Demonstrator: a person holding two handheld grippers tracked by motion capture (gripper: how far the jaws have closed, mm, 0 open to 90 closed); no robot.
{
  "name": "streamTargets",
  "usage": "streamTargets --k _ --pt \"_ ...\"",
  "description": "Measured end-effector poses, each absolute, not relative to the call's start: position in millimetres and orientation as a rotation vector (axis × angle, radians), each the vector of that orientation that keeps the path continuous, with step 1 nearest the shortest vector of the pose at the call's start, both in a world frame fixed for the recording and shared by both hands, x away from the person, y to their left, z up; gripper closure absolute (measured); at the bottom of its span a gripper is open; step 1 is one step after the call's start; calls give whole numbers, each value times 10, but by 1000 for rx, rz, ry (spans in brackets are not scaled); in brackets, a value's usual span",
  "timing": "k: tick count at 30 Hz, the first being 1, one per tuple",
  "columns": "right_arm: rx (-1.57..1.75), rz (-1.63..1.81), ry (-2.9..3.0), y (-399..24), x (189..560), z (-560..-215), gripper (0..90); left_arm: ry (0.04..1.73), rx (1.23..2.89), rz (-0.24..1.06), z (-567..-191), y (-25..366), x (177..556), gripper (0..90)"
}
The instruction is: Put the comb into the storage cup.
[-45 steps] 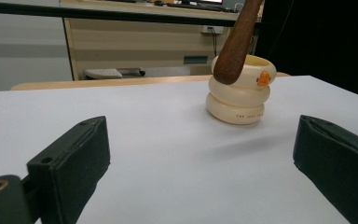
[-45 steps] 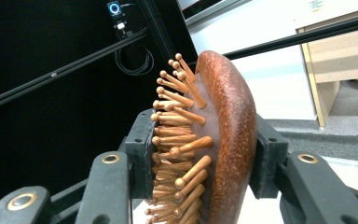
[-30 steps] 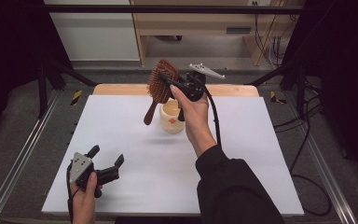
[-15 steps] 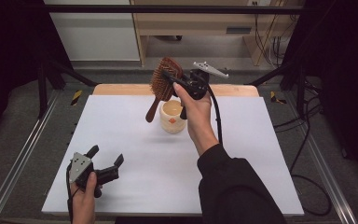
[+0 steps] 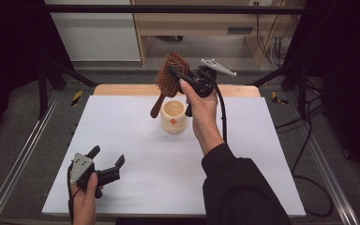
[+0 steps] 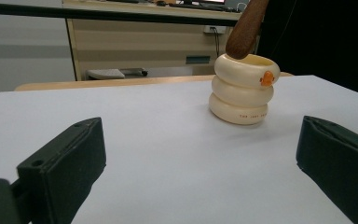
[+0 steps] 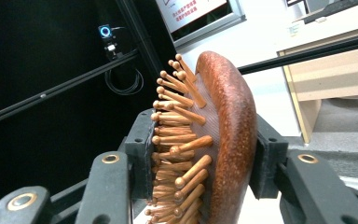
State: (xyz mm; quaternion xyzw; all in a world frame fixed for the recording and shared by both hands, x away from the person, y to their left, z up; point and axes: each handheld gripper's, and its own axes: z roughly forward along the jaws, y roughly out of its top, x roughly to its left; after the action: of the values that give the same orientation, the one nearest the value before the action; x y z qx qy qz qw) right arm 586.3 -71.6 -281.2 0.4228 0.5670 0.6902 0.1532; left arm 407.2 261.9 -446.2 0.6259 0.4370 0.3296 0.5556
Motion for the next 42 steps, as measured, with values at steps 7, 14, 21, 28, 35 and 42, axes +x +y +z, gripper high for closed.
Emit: streamTargets --k 7,14,21,28,35,42 --pt "1217 1964 1612 -747 5876 -2803 523 1032 1477 776 -4462 2633 4075 15" --pt "1226 1961 1591 -776 5882 -2791 522 1034 1479 776 -4465 2640 4080 16" --pt "1228 1972 1570 -835 5870 -2757 522 1035 1483 773 -4468 2638 4080 16" --pt "1240 1977 1526 -932 5853 -2699 522 1036 1482 774 -4469 2640 4083 12" --pt "1234 1979 1499 -988 5865 -2669 521 1038 1480 770 -4470 2639 4080 12" --pt "1236 1983 1472 -1031 5888 -2655 521 1041 1477 768 -4473 2648 4085 12"
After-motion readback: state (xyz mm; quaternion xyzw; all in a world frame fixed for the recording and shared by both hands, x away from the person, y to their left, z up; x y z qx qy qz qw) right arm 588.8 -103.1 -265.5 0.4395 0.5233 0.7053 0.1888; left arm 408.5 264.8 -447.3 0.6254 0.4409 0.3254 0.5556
